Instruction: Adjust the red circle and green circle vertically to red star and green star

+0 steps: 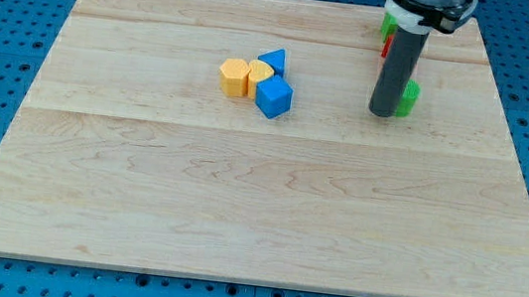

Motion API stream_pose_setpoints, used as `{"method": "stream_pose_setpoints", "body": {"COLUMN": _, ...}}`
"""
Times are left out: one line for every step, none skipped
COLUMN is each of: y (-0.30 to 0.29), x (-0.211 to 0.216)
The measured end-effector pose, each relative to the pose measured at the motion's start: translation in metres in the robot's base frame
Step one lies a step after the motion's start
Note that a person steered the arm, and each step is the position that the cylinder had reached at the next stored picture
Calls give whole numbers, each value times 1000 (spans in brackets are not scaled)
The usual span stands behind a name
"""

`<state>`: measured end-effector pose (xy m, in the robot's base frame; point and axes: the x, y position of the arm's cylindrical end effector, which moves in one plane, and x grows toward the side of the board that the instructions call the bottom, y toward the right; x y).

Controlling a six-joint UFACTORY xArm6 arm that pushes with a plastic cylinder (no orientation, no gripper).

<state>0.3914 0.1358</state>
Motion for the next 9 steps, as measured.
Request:
{"method": "stream_pose_setpoints", "body": {"y": 0, "x": 17}}
{"method": "stream_pose_setpoints", "body": {"y": 10, "x": 22}}
{"method": "stream_pose_setpoints", "body": {"y": 18, "x": 10}}
{"method": "stream_pose_setpoints", "body": {"y": 21, "x": -3}}
{"method": "stream_pose_setpoints", "body": {"y": 21, "x": -13}}
{"method": "stream_pose_setpoints", "body": {"y": 25, "x": -14}}
{"method": "stream_pose_setpoints", "body": {"y": 14, "x": -4}}
{"method": "stream_pose_setpoints", "body": {"y": -39, "x": -3}}
{"method": "stream_pose_setpoints", "body": {"y": -91, "x": -3}}
